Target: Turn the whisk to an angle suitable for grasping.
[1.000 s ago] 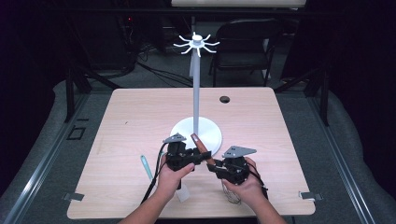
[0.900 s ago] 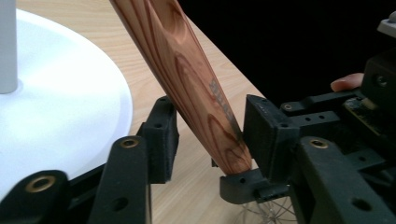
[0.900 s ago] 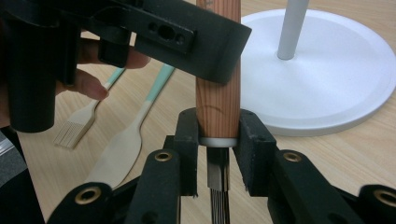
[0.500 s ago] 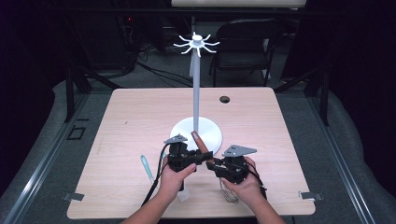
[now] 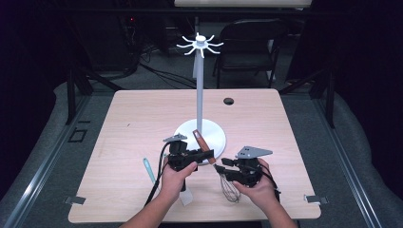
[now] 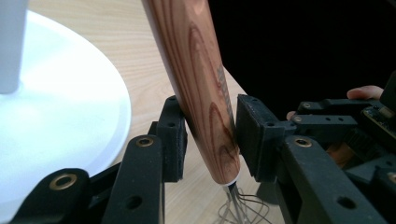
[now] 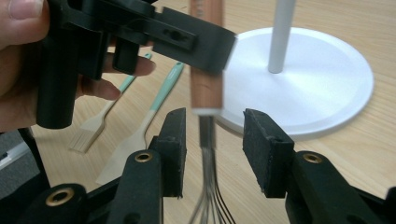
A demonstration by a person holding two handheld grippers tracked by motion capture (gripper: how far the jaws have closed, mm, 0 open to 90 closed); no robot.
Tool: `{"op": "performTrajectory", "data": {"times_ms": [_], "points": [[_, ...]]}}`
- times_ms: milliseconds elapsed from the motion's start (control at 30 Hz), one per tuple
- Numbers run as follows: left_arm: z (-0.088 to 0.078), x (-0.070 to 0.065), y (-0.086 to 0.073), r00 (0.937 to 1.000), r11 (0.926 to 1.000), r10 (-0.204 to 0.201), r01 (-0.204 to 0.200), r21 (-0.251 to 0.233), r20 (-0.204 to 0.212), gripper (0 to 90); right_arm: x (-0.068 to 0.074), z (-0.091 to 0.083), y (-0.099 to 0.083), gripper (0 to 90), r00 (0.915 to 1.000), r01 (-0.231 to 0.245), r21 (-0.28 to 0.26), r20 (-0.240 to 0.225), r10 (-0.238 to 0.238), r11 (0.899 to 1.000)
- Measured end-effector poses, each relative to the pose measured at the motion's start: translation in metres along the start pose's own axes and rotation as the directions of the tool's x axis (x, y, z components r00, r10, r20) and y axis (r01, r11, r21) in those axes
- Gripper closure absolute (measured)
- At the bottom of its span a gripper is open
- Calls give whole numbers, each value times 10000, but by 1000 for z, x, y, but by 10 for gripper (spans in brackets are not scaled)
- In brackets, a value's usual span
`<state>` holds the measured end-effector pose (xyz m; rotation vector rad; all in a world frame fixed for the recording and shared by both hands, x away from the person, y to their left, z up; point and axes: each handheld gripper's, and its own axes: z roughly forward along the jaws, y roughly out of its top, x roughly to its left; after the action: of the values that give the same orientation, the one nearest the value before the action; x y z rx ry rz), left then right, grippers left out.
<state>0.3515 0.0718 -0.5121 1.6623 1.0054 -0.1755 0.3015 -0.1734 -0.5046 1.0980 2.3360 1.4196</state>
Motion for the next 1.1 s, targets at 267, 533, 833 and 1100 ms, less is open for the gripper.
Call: {"op": "performTrajectory", "data": {"times_ms": [267, 533, 833, 1100], "points": [[-4, -8, 7, 9992, 9992, 392, -392, 30, -68, 662, -25, -2, -9, 599, 9934, -721, 251, 917, 695, 9971], [-3, -20, 18, 9970, 9967, 776, -777, 253, 72, 686, -42, 4, -22, 594, 9829, -1125, 487, 1521, 1040, 9925], [-3, -29, 28, 9943, 9934, 1018, -1033, 496, 315, 708, -50, 3, -27, 584, 9763, -1523, 355, 1607, 1448, 9877], [-12, -40, 43, 9846, 9819, 1745, -1744, 743, 55, 711, -52, 3, -28, 579, 9740, -1615, 354, 1666, 1535, 9862]]}}
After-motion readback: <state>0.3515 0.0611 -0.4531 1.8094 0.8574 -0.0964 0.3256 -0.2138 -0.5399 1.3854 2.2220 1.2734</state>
